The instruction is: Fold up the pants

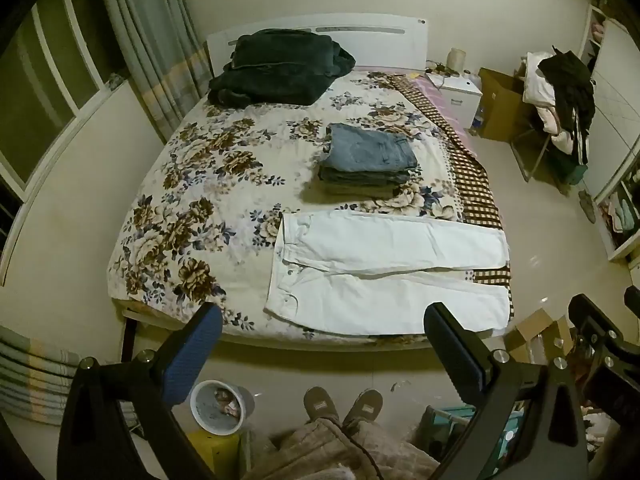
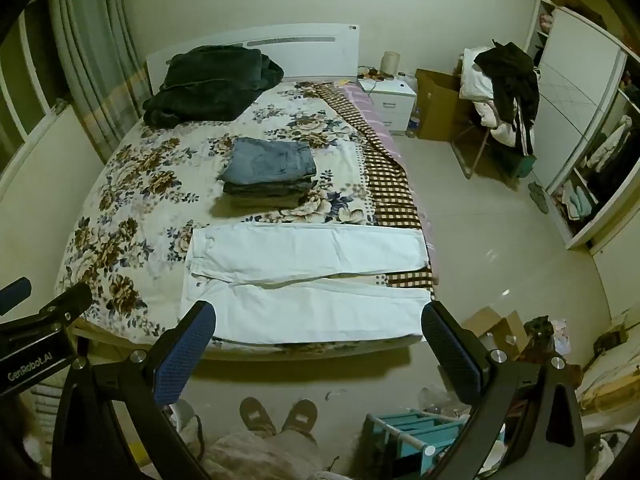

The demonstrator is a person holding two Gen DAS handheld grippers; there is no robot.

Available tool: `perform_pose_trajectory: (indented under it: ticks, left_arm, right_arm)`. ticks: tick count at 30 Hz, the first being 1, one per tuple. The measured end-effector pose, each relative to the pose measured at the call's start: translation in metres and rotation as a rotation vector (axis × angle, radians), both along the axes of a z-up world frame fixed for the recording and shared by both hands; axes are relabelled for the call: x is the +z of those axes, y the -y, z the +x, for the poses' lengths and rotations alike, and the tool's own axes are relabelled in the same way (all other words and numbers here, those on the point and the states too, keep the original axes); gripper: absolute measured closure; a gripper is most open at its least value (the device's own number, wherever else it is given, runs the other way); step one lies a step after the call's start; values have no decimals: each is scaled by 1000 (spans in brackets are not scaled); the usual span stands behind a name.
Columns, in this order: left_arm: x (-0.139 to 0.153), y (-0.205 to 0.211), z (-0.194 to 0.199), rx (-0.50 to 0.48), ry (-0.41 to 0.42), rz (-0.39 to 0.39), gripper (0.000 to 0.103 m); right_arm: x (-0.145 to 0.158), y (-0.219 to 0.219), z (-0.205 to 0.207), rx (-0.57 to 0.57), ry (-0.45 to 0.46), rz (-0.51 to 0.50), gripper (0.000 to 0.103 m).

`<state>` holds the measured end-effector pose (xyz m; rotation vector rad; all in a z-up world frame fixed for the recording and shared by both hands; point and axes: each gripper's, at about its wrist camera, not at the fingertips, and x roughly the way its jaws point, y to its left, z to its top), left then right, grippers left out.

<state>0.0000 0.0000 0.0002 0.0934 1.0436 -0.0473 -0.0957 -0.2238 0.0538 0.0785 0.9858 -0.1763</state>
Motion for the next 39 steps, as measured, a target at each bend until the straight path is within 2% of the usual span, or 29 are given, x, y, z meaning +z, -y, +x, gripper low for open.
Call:
perform_pose_trajectory:
  ticks: [29,39]
  left_arm:
    - [-3,14,-9,-4,7,-2,0]
    - [5,17,-10,-12,5,-10,0]
  right_arm:
    - [2,3,0,1,-5,12,0]
    - [4,5,0,0,-4,10,0]
